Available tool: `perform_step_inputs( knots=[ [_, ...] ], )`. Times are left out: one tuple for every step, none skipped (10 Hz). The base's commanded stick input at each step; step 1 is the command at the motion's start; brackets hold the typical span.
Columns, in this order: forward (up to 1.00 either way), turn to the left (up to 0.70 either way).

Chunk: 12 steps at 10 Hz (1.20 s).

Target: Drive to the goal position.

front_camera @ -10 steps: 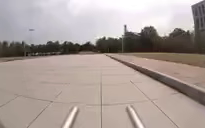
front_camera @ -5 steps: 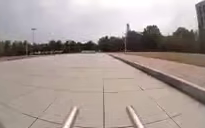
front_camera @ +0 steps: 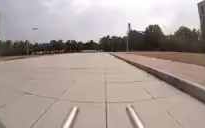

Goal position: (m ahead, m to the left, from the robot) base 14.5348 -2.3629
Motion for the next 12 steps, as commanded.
perform_step_inputs(
  knots=[
    [0.70,0.00],
    [0.70,0.00],
    [0.70,0.00],
    [0.70,0.00],
    [0.70,0.00],
    [0.70,0.00],
    [0.70,-0.09],
    [0.70,-0.25],
    [0.70,-0.28],
    [0.70,-0.12],
    [0.70,-0.04],
    [0.70,0.00]
  ],
)
